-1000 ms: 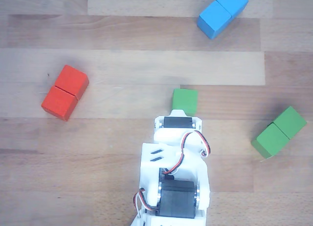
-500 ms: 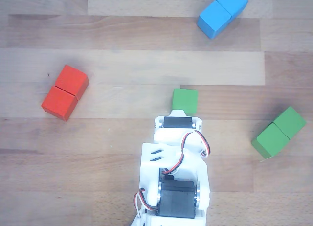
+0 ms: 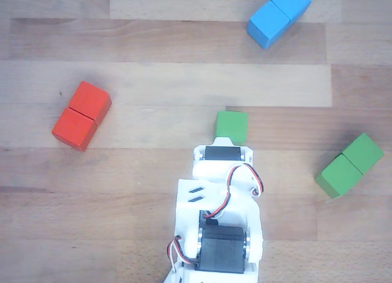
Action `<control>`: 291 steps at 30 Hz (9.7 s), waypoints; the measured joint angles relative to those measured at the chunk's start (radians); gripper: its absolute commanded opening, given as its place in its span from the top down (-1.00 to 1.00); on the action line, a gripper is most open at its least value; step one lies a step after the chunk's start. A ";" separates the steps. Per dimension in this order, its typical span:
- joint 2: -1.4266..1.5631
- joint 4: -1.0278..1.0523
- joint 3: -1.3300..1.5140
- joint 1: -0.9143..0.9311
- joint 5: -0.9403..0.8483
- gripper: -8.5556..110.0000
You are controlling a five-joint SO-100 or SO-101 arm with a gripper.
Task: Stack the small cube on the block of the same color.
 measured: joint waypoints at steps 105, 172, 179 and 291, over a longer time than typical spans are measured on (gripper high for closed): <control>-1.681 0.098 -1.052 0.087 -0.044 0.43; -1.829 0.009 -1.055 0.086 -0.052 0.73; -1.802 0.009 -1.054 0.086 -0.057 0.73; -1.891 0.196 -1.348 0.821 -0.356 0.34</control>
